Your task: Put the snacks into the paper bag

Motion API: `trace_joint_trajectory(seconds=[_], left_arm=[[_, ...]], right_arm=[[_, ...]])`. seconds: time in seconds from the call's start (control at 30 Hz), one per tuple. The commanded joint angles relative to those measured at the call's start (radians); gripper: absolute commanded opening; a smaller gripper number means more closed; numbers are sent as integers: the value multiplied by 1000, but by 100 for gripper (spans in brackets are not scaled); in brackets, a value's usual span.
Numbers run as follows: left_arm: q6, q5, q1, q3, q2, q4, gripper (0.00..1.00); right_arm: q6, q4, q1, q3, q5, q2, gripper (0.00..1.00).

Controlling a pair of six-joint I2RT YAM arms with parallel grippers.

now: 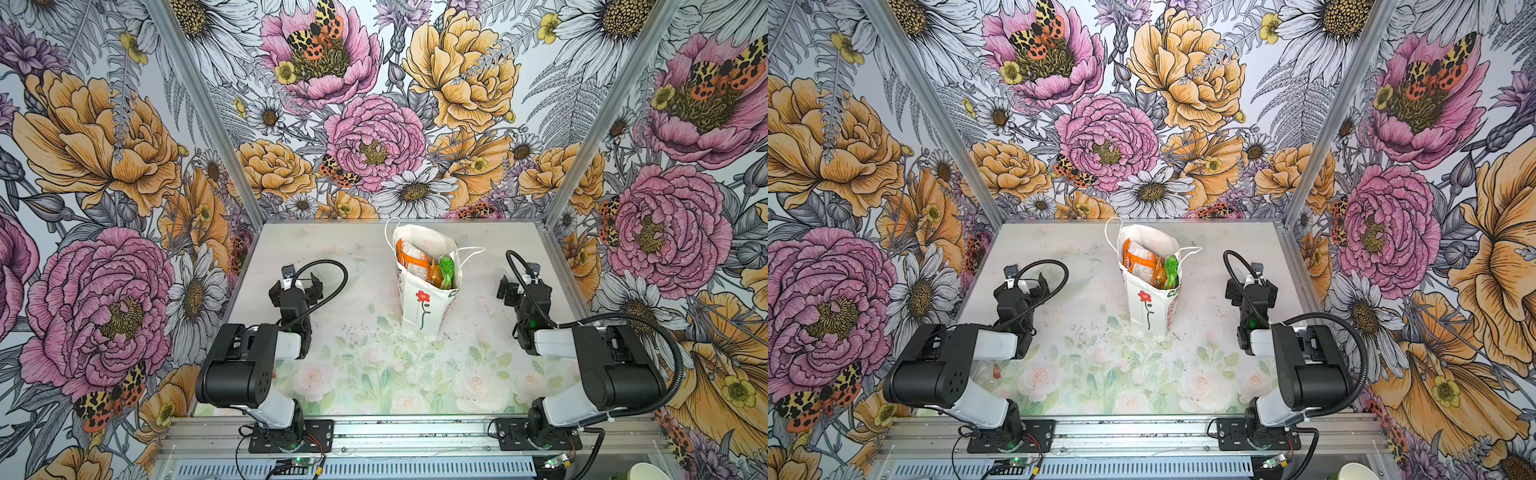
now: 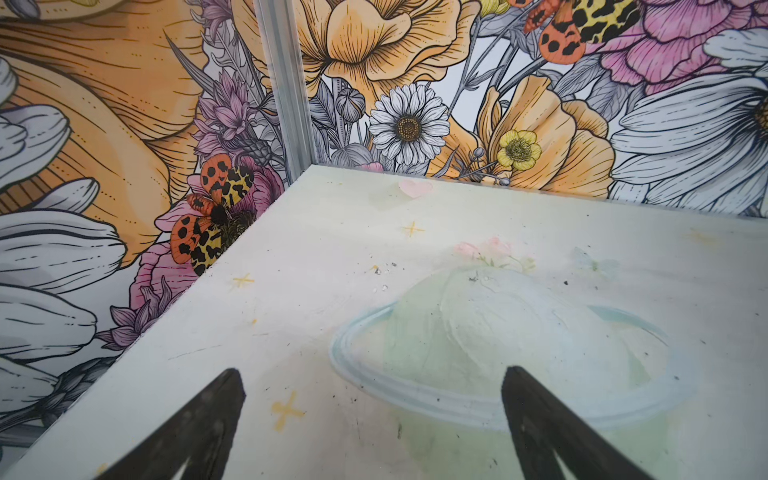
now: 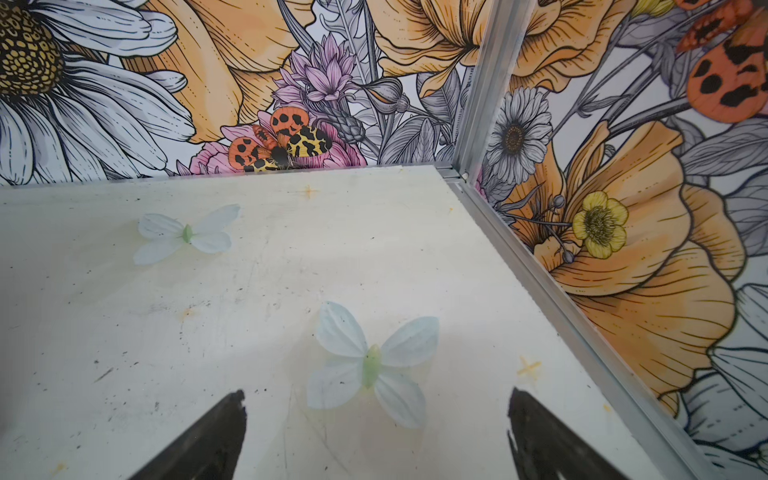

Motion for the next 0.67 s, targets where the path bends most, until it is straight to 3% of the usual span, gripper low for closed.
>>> trace_joint_trajectory(seconds=[0.0,0.63], left_arm=[[-7,23,0,-6,2,43,99],[0,14,-11,-10,2,53,99]], right_arm=[[8,44,-3,-2,-9,5,100],[7,44,-1,-2,-6,5,100]])
